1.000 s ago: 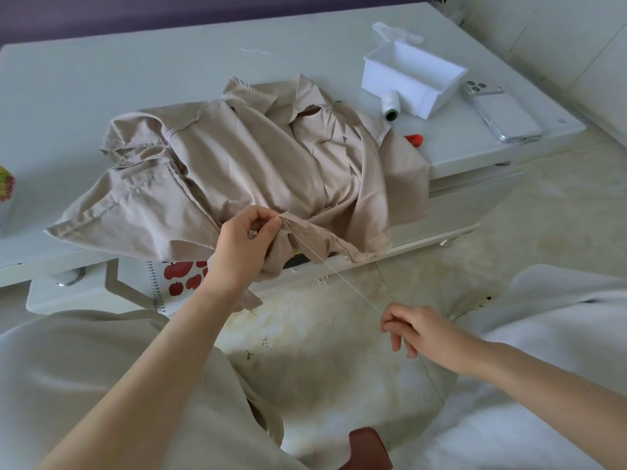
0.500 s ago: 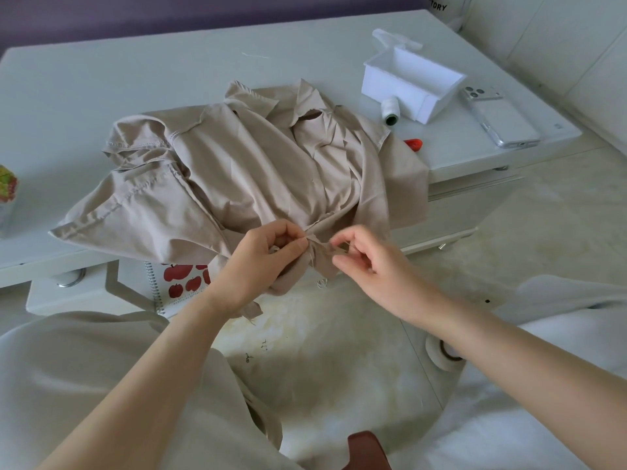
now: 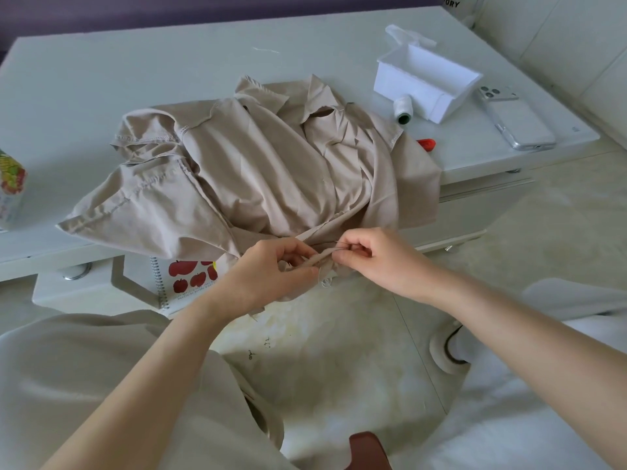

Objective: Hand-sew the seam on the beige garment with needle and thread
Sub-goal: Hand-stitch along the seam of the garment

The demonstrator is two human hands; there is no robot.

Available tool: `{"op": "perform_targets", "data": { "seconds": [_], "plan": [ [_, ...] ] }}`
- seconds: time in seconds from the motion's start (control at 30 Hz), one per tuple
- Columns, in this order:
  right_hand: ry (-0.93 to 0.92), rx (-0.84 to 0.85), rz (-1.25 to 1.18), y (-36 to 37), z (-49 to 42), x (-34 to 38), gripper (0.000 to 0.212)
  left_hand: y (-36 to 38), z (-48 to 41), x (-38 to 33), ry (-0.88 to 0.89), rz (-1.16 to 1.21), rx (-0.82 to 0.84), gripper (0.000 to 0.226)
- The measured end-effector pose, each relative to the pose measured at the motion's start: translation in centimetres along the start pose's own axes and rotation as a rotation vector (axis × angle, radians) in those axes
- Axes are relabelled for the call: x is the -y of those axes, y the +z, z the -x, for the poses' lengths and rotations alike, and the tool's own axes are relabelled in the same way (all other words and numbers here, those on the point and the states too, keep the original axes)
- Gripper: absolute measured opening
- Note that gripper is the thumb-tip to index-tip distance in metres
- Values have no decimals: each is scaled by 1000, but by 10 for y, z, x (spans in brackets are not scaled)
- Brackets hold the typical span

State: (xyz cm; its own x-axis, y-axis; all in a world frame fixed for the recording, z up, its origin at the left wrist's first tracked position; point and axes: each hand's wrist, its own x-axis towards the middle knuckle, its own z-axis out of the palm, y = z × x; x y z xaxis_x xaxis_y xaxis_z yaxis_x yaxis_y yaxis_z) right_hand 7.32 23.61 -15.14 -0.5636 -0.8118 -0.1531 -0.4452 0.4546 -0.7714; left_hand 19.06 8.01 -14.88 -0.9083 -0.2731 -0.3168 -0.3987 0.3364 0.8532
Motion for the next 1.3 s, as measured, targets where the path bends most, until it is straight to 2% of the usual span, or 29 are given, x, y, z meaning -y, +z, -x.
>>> {"op": "perform_targets", "data": {
  "seconds": [0.1,0.3,0.43,0.6,0.8,0.9,0.97,1.07,1.13,1.2,1.3],
  "plan": [
    [5,5,11,0,-1,-1,22,1,0,2,4,-86,-29,5],
    [30,-2,28,2,-5,-4,26,2,-3,6,36,-153,-96,15],
    [46,-2,37,3,-7,-4,27,4,-6,11,28,-134,-105,17],
    [70,19,41,2,-7,-6,25,8,-5,11,22,-117,-97,7],
    [76,6,49,4,-7,-7,23,8,-8,14,12,-134,-160,11],
    [39,-56,59,5,-6,-3,17,9,-7,14,14,-91,-173,10],
    [15,-111,39,5,-3,-3,30,8,-8,13,15,-68,-186,10],
    [-148,-195,98,9,6,-3,38,7,-8,13,22,-46,-194,11],
    [-201,-202,130,15,13,-3,29,8,-8,12,29,-37,-198,10],
    [-171,-180,93,23,17,-3,14,8,-8,12,37,-24,-203,10],
    [-148,-173,93,30,16,-1,17,8,-8,12,42,-21,-209,11]
  ]
}}
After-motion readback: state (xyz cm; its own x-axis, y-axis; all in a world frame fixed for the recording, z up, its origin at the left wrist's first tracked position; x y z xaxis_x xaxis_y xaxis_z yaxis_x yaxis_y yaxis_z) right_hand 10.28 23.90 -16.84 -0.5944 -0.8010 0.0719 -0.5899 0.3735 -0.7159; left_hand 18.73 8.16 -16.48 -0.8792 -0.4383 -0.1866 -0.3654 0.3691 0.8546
